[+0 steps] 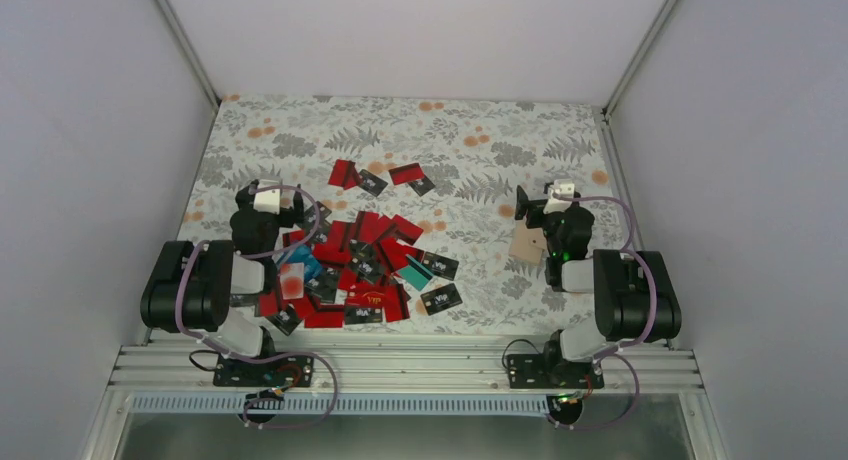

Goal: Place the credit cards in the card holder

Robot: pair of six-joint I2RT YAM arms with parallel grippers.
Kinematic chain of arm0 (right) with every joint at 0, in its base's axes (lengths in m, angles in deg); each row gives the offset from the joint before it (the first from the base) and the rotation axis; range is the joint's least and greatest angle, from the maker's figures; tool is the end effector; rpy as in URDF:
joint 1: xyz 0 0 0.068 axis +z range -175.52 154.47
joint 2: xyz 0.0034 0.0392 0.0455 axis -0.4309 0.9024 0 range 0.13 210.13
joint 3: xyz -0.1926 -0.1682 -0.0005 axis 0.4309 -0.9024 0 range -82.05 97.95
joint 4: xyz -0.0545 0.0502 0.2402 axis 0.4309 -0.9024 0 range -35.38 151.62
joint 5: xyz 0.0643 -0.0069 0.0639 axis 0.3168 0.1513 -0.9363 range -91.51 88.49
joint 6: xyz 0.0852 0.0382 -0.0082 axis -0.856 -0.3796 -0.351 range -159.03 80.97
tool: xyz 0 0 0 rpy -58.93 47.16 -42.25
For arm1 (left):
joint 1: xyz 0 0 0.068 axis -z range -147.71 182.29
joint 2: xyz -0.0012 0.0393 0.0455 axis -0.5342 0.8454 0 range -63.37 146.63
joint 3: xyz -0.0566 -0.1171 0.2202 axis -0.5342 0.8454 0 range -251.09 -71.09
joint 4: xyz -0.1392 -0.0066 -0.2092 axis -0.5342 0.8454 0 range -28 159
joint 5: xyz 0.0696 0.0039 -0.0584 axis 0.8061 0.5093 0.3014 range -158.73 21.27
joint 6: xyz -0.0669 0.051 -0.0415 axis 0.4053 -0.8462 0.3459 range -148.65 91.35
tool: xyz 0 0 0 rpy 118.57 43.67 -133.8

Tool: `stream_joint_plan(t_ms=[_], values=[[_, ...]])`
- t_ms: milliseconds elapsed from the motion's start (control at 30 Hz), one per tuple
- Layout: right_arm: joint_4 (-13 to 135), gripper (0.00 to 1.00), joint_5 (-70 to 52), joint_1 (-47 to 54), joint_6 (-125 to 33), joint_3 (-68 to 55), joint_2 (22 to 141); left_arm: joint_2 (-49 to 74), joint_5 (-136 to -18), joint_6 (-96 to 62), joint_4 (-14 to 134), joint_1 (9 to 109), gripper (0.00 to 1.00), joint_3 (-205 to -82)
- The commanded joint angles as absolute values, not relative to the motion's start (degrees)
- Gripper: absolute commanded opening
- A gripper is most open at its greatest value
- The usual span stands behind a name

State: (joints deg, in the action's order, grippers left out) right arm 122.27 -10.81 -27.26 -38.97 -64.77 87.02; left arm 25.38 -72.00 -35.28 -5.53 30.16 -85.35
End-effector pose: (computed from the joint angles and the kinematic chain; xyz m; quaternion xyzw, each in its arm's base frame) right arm 0.3003 0.0045 0.1363 -0.0416 0.7584 0.0515 0.6484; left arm 0.2924 0.0060 0.1310 0.0483 0.7471 0.0293 0.6623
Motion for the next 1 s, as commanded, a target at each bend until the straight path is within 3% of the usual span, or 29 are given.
stream_joint_plan(t_ms=[0, 467, 633, 800, 967], values=[[124.8, 1.0, -10.9, -27.7, -38.8, -63.9, 87.2, 25.4, -72.7, -35.1, -7.0, 30.2, 1.0, -86.1], [119.2, 1.0, -9.6, -27.5, -39.0, -61.0, 85.6, 24.0, -71.0, -35.3, -4.6, 30.8, 1.0, -87.2], [104.7, 1.0, 0.5, -27.1, -44.7, -56.6, 77.8, 17.3, -65.9, -29.4, 23.7, 32.0, 1.0, -100.0], [78.5, 1.0, 6.1, -27.5, -59.7, -43.8, 75.8, 15.9, -67.3, -21.6, 43.4, 33.3, 1.0, -111.4], [57.1, 1.0, -2.1, -29.7, -66.3, -31.0, 81.6, 18.8, -71.7, -14.3, 56.9, 34.7, 1.0, -121.0]])
